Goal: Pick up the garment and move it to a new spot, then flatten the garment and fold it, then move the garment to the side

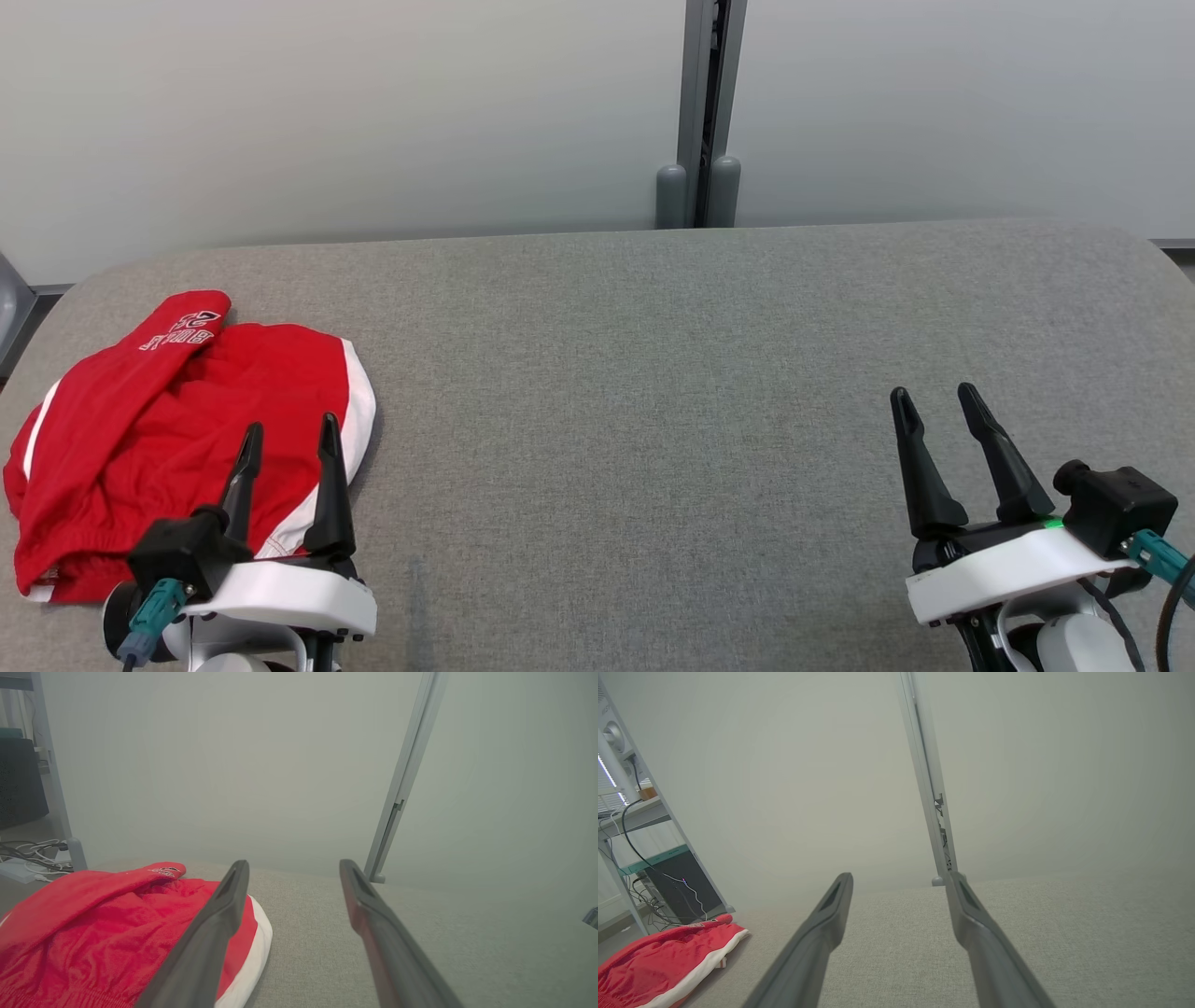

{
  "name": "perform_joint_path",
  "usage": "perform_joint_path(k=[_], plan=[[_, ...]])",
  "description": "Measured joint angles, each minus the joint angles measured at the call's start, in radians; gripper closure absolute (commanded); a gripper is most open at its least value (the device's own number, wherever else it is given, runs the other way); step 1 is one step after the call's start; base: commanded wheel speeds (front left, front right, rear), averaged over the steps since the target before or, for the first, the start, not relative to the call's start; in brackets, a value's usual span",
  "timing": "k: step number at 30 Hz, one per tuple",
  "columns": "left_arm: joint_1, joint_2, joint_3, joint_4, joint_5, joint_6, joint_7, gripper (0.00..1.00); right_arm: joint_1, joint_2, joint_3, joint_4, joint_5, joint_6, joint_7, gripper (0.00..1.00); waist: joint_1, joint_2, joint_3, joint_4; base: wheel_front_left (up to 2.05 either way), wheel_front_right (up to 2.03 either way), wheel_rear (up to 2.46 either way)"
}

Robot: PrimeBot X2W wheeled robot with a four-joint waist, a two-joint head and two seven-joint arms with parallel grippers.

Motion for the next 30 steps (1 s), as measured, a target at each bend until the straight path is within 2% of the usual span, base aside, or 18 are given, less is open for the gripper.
perform_joint_path(k=[30], plan=[[0.0, 0.003, -0.021, -0.016, 0.2, 0.023, -0.045, 0.0, 0.005, -0.003, 0.019, -0.031, -0.201, 0.002, -0.059, 0.0, 0.0, 0.0, -0.004, 0.003, 0.0, 0.0, 0.0]])
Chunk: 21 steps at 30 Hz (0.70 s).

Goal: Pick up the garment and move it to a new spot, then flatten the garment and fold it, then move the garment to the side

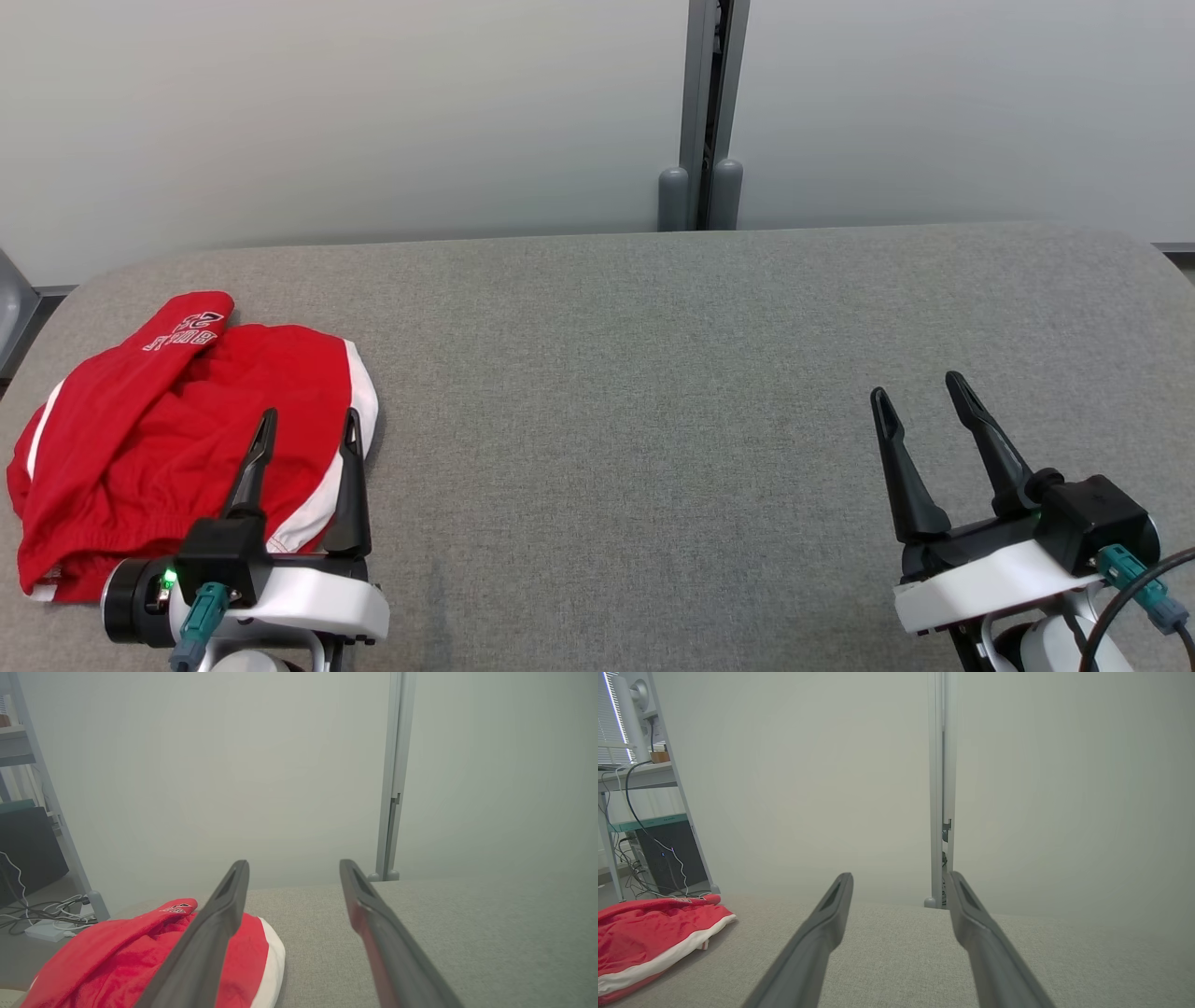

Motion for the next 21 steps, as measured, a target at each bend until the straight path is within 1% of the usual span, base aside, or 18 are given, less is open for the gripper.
perform_joint_path(k=[13, 21], plan=[[0.0, 0.0, 0.0, 0.008, 0.0, 0.0, 0.0, 0.0, 0.0, -0.002, 0.001, -0.002, 0.0, 0.0, 0.0, 0.0, 0.0, 0.0, 0.005, 0.003, 0.0, 0.0, 0.0], [0.0, 0.0, -0.002, 0.014, -0.002, 0.002, 0.0, 0.0, 0.002, -0.003, 0.003, -0.004, 0.002, 0.0, 0.0, 0.0, 0.0, 0.0, 0.006, 0.021, 0.0, 0.0, 0.0]])
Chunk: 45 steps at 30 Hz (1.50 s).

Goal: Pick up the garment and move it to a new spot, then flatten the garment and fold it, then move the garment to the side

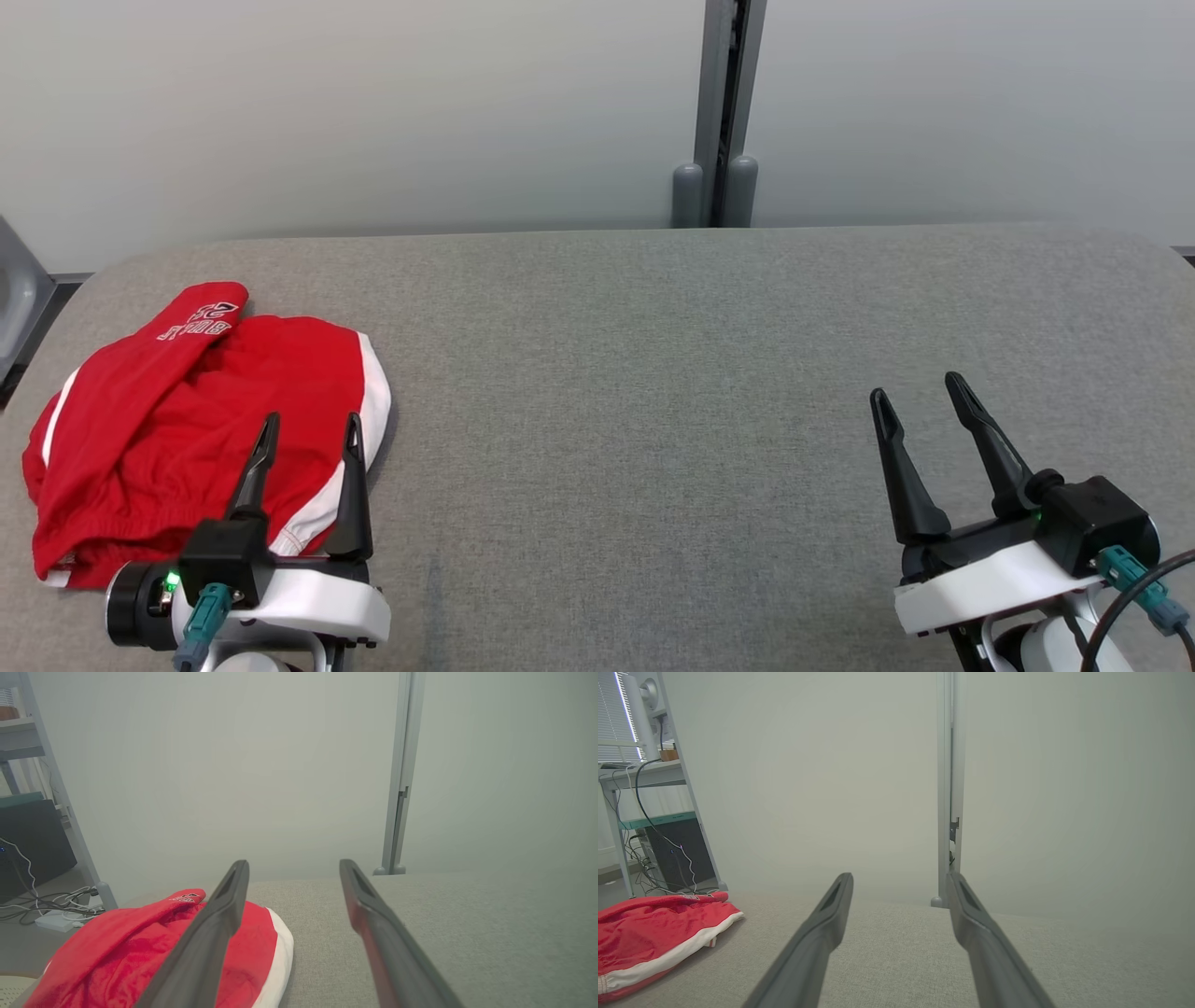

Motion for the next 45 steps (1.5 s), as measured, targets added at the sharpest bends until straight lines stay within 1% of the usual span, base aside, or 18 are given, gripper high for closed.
perform_joint_path(k=[6, 11, 29, 36, 40, 45], plan=[[0.0, 0.0, -0.001, 0.005, -0.006, 0.004, 0.0, 0.0, 0.003, -0.002, 0.006, 0.0, 0.002, 0.0, -0.001, 0.0, 0.0, 0.0, 0.002, 0.024, 0.0, 0.0, 0.0], [-0.002, 0.0, -0.008, 0.016, -0.018, 0.005, 0.0, 0.0, 0.006, -0.004, 0.005, 0.0, 0.008, 0.0, -0.002, 0.0, 0.0, 0.0, 0.002, 0.065, 0.0, 0.0, 0.0], [0.0, 0.0, 0.016, 0.052, -0.015, -0.01, 0.0, 0.0, 0.029, 0.008, 0.012, 0.007, 0.029, 0.0, -0.002, 0.0, 0.0, 0.0, -0.016, 0.288, 0.0, 0.0, 0.0], [0.004, 0.001, 0.029, 0.069, -0.024, -0.018, 0.0, 0.0, 0.034, 0.011, 0.029, 0.01, 0.036, 0.0, -0.002, 0.0, 0.0, 0.0, -0.022, 0.366, 0.0, 0.0, 0.0], [0.018, 0.001, 0.035, 0.074, -0.024, -0.019, 0.0, 0.0, 0.035, 0.012, 0.038, 0.012, 0.036, 0.0, -0.002, 0.0, 0.0, 0.0, -0.025, 0.394, 0.0, 0.0, 0.0], [0.018, 0.001, 0.037, 0.076, -0.026, -0.019, 0.0, 0.0, 0.035, 0.011, 0.043, 0.015, 0.038, 0.0, -0.002, 0.0, 0.0, 0.0, -0.026, 0.409, 0.0, 0.0, 0.0]])
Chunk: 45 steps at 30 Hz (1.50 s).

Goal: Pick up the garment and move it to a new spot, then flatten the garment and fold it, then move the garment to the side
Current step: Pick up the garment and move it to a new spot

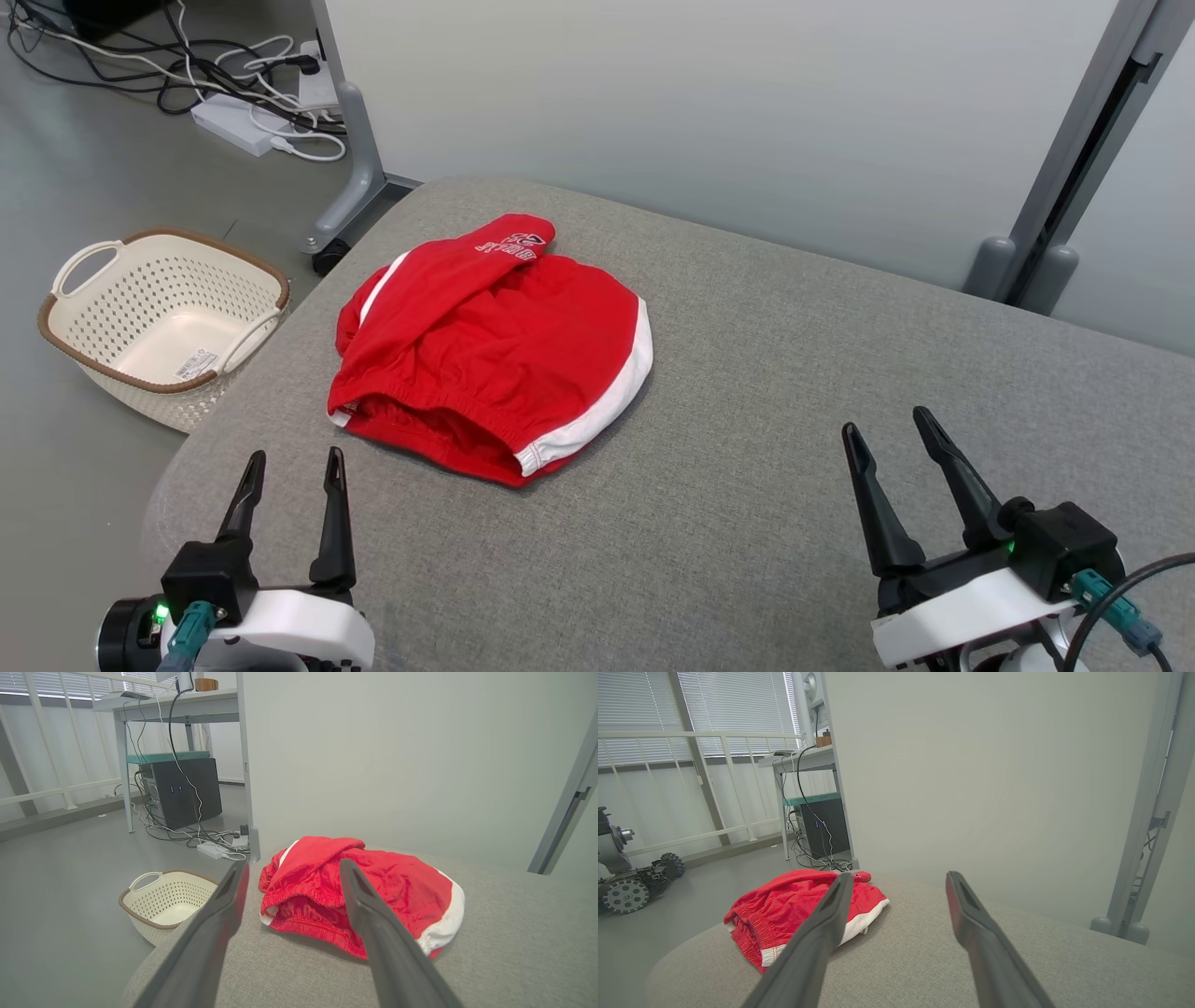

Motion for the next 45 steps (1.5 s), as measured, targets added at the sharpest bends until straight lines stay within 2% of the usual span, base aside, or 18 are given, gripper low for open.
perform_joint_path(k=[7, 11, 14, 19, 24, 34, 41, 45], plan=[[-0.003, 0.0, 0.012, 0.01, -0.007, -0.008, 0.0, 0.0, 0.0, 0.0, 0.008, 0.002, 0.004, 0.0, 0.0, 0.0, 0.0, 0.0, -0.001, -0.003, 0.0, 0.0, 0.0], [-0.038, 0.01, 0.02, 0.044, -0.035, -0.036, 0.002, 0.0, 0.0, 0.001, 0.012, 0.001, 0.008, 0.0, 0.0, 0.0, 0.0, 0.0, 0.002, -0.01, 0.0, 0.0, 0.0], [-0.084, 0.034, 0.024, 0.07, -0.051, -0.056, 0.043, 0.0, -0.001, -0.001, 0.011, 0.0, 0.008, 0.0, 0.0, 0.0, 0.0, 0.0, 0.01, -0.018, 0.0, 0.0, 0.0], [-0.206, 0.088, 0.037, 0.092, -0.091, -0.087, 0.193, 0.0, -0.02, -0.004, 0.018, 0.001, 0.008, 0.0, 0.0, 0.0, 0.0, 0.0, 0.03, -0.04, 0.0, 0.0, 0.0], [-0.344, 0.177, 0.042, 0.138, -0.114, -0.106, 0.36, 0.0, -0.042, -0.016, 0.021, 0.004, 0.01, 0.0, 0.0, 0.0, 0.0, 0.0, 0.053, -0.078, 0.0, 0.0, 0.0], [-0.565, 0.298, 0.072, 0.381, -0.281, -0.14, 0.79, 0.0, -0.101, -0.025, 0.036, 0.004, 0.01, 0.0, 0.0, 0.0, 0.0, 0.0, 0.121, -0.186, 0.0, 0.0, 0.0], [-0.634, 0.358, 0.067, 0.497, -0.401, -0.145, 0.958, 0.0, -0.147, -0.035, 0.037, 0.001, 0.01, 0.0, 0.0, 0.0, 0.0, 0.0, 0.184, -0.268, 0.0, 0.0, 0.0], [-0.641, 0.392, 0.054, 0.542, -0.449, -0.147, 1.011, 0.0, -0.166, -0.04, 0.041, -0.001, 0.008, 0.0, 0.0, 0.0, 0.0, 0.0, 0.221, -0.31, 0.0, 0.0, 0.0]])
